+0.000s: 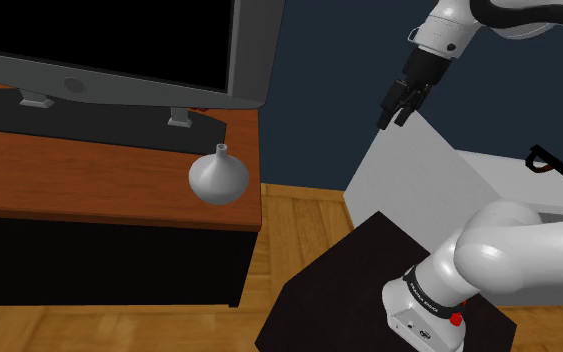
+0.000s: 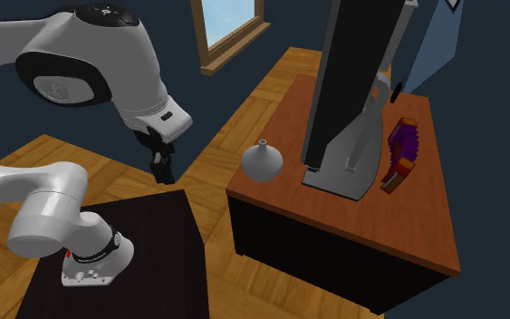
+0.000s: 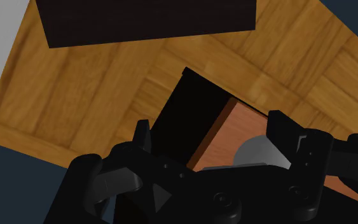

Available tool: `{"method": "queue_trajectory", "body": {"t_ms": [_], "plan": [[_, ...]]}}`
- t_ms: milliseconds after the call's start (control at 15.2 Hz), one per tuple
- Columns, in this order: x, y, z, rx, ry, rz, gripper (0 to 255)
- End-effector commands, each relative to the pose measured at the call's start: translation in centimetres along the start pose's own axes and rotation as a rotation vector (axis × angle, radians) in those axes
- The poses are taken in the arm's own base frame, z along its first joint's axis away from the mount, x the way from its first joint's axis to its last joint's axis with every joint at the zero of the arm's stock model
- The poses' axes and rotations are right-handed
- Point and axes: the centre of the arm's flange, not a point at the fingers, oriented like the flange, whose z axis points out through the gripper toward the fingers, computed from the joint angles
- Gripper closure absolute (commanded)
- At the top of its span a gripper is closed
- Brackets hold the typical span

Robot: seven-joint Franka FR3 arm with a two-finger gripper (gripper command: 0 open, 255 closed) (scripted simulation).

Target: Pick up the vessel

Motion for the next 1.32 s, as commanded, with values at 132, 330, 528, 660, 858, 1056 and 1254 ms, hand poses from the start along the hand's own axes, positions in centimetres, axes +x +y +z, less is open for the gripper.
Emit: {"method": "queue_trajectory", "body": {"t_ms": [132,330,528,660,858,1056,1254], "plan": [[1.6,-1.7,1.2,-0.007,0.005,0.005,0],[4.1,-4.3,2.9,-0.018,0.013,0.012,0],[6.6,-6.9,4.7,-0.03,0.021,0.018,0],[8.3,-8.5,5.9,-0.037,0.026,0.023,0],[10.9,-11.0,7.7,-0.048,0.034,0.03,0],[13.5,-13.5,9.5,-0.059,0.042,0.037,0],[16.1,-15.9,11.3,-0.07,0.049,0.044,0]]}}
